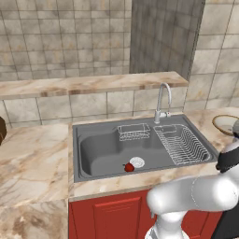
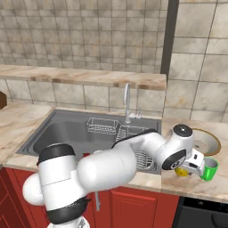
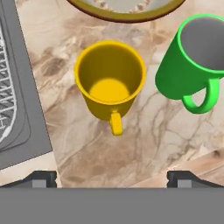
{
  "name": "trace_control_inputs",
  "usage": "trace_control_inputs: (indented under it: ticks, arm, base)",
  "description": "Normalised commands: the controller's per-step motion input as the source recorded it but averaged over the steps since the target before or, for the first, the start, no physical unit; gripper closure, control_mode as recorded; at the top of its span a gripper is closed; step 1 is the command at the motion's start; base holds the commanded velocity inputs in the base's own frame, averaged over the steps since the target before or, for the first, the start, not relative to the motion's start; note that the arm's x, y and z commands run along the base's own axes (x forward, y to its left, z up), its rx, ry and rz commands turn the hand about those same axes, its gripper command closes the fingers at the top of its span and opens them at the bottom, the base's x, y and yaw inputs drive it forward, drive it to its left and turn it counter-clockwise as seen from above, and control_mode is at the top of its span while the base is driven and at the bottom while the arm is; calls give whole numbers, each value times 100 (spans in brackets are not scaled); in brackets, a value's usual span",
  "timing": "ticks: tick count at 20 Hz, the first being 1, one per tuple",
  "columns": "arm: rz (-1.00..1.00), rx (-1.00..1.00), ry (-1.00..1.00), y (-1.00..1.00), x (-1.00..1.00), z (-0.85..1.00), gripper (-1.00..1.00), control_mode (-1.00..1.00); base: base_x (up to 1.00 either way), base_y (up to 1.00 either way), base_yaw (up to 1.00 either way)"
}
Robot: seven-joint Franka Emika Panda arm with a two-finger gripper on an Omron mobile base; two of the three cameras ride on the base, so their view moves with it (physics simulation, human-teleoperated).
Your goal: Clear the mugs and bowl far away from the sink.
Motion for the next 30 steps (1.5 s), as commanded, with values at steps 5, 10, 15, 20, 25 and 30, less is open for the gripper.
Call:
trace_control_inputs:
  ticks: [5,10,15,20,25,30]
  arm:
    - [1,0,0,-10,23,-45,-100,-100]
    - [2,0,0,-16,27,-29,-100,-100]
    - [2,0,0,-29,29,-15,-100,-100]
    - [5,0,0,-32,10,-14,-100,-100]
    - [3,3,0,-5,0,-6,100,-100]
    - [0,0,0,0,0,0,100,-100]
  base:
    - [0,0,0]
    - [0,0,0]
    - [0,0,0]
    - [0,0,0]
    - [0,0,0]
    - [0,0,0]
